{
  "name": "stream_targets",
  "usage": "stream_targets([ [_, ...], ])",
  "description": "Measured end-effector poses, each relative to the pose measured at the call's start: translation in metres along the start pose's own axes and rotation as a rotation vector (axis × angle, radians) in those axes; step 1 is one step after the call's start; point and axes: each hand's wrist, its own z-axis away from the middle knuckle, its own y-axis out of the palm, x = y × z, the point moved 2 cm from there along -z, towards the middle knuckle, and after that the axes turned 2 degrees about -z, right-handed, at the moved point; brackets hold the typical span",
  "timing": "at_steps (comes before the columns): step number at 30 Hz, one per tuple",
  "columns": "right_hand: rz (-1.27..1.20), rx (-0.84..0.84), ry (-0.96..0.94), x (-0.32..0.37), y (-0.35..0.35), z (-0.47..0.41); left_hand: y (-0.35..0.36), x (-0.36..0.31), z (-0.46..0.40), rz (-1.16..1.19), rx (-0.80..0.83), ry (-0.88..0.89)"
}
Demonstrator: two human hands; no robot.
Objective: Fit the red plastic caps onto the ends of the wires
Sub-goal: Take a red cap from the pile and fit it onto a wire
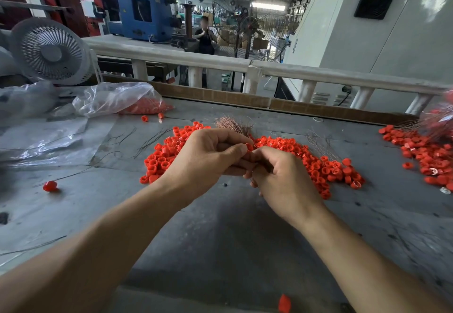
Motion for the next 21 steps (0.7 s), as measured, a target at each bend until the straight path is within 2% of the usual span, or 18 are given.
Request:
stream_targets([
  [14,-0.022,-0.004,0.022,0.0036,0.0005,0.001,-0.0009,0.0007,-0.0008,0.026,-0.03,-0.006],
  [17,-0.006,-0.062,-0.004,0.0006,0.0003,-0.0013,-0.0018,-0.0009,-0.0011,0.062,-0.057,0.001],
  [21,0.044,-0.226,-0.068,0.0,-0.0032,-0.0036,-0.0078,-0.0054,-0.0016,0.145,-0.166,0.003],
])
